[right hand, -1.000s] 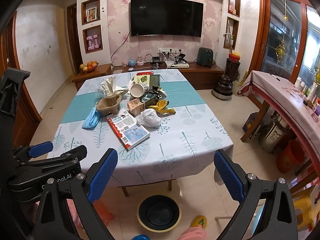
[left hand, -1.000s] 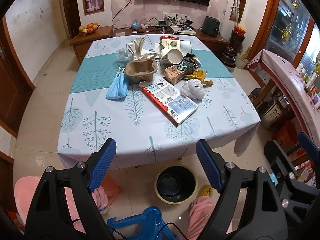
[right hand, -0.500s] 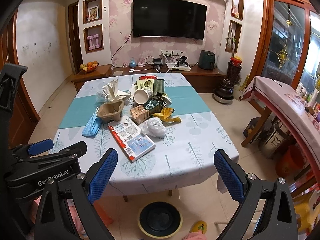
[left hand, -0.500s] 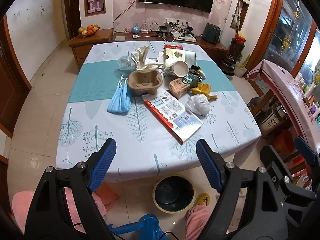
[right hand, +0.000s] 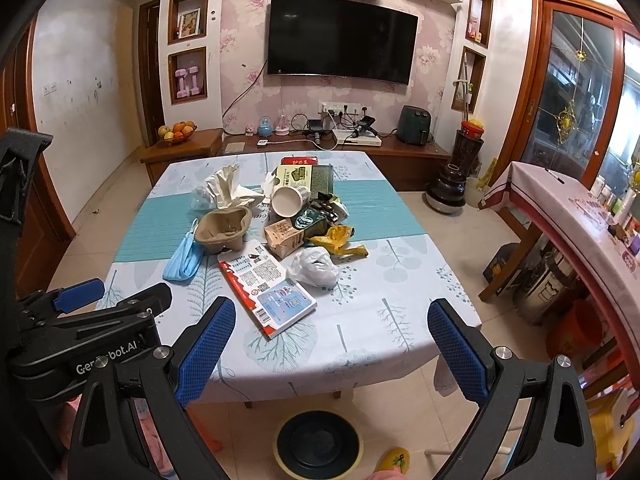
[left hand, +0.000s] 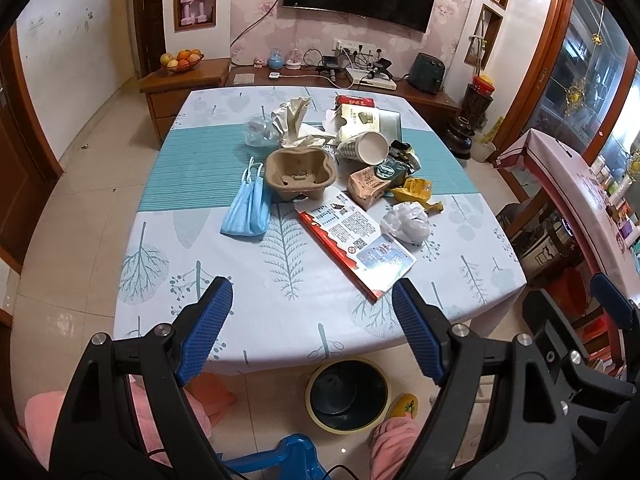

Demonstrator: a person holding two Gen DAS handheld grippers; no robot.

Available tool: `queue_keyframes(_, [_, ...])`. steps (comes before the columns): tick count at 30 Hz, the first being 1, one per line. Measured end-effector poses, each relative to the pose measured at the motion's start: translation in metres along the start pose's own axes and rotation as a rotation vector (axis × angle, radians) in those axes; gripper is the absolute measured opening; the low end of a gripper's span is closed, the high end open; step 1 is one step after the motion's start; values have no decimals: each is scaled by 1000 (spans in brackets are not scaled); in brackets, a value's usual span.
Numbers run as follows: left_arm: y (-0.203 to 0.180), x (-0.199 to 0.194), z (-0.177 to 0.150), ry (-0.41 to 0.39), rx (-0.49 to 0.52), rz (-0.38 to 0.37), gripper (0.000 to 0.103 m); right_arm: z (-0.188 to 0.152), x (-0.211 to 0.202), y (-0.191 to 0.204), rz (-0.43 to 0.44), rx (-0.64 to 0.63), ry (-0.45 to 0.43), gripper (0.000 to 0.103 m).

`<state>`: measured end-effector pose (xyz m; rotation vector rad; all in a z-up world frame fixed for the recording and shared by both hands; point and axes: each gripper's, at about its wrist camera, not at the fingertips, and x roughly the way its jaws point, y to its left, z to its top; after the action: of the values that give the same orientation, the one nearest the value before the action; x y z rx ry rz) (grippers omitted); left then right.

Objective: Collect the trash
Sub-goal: 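Grasp the blue face mask with the left tool while the right tool grasps the beige pulp cup carrier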

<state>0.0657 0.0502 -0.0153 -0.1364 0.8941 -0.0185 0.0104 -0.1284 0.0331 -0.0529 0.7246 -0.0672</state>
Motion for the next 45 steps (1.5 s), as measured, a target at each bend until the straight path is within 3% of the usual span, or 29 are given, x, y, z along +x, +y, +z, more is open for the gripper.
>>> queue_keyframes(13, [12, 7, 5, 5, -10, 9, 80, 5, 3, 8, 3, -10, -1, 99])
queue_keyframes(22, [32, 27, 21, 21, -10, 49, 80, 18, 30, 28, 49, -21, 24, 98])
queue_keyframes(27, [70, 46, 46, 34, -75, 89, 80, 31, 59, 38, 83, -22, 45, 97])
queue_keyframes(33, [116, 84, 82, 77, -69, 141, 79, 53, 100, 48, 168, -9, 103, 83])
queue_keyframes(39, [138, 149, 105, 216, -30, 42, 80, 75, 152, 67, 231, 6, 174, 82])
queue_keyframes(45, [129, 194, 97, 303, -24, -37, 79, 97, 215, 83, 295, 59, 267, 72])
